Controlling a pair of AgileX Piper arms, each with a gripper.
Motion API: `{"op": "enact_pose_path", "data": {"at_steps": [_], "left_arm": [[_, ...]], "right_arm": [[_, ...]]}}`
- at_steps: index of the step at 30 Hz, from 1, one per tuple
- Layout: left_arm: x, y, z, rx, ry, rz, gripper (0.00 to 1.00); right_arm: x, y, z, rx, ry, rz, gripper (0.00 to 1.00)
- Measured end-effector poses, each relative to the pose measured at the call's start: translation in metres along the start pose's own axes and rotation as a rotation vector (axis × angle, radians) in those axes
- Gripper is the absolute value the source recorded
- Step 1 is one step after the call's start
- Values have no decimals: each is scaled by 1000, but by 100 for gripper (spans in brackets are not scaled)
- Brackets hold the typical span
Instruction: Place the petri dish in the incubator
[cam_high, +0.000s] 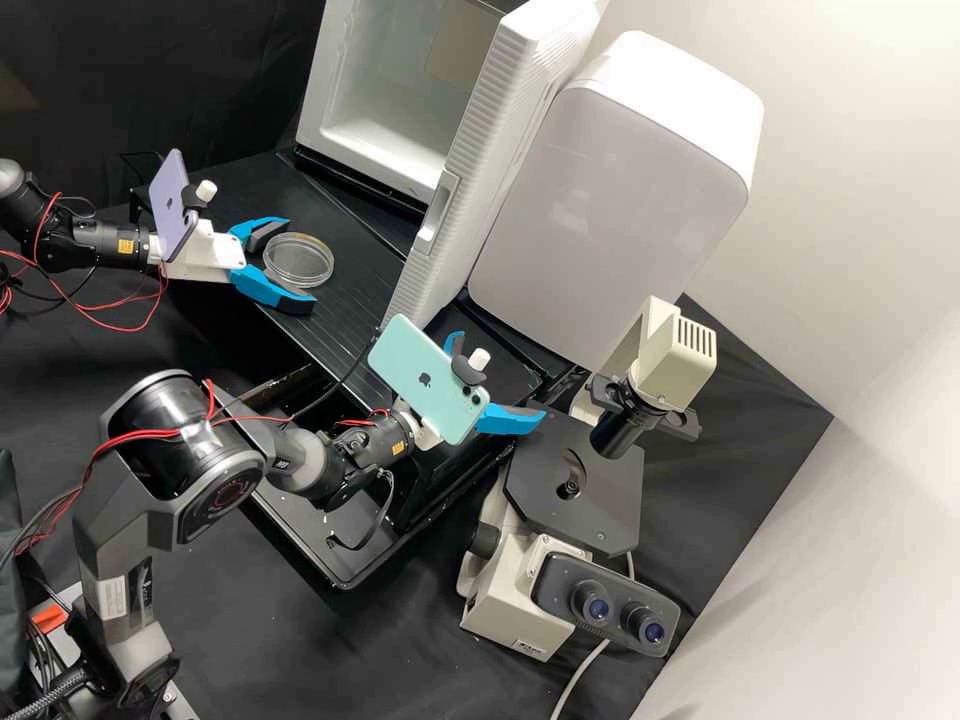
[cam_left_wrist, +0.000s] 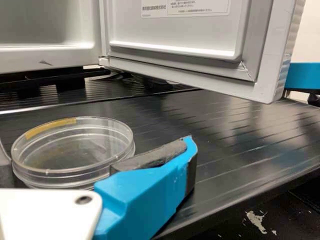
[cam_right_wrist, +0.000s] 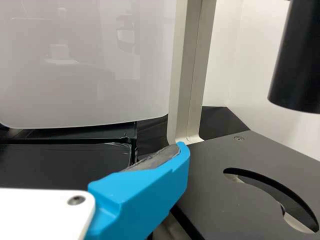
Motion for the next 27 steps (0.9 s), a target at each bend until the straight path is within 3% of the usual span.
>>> {"op": "enact_pose_path", "data": {"at_steps": [27], "left_arm": [[1, -1, -1, 3, 10, 7, 0]], "right_arm": [[0, 0, 0, 0, 0, 0, 100]]}}
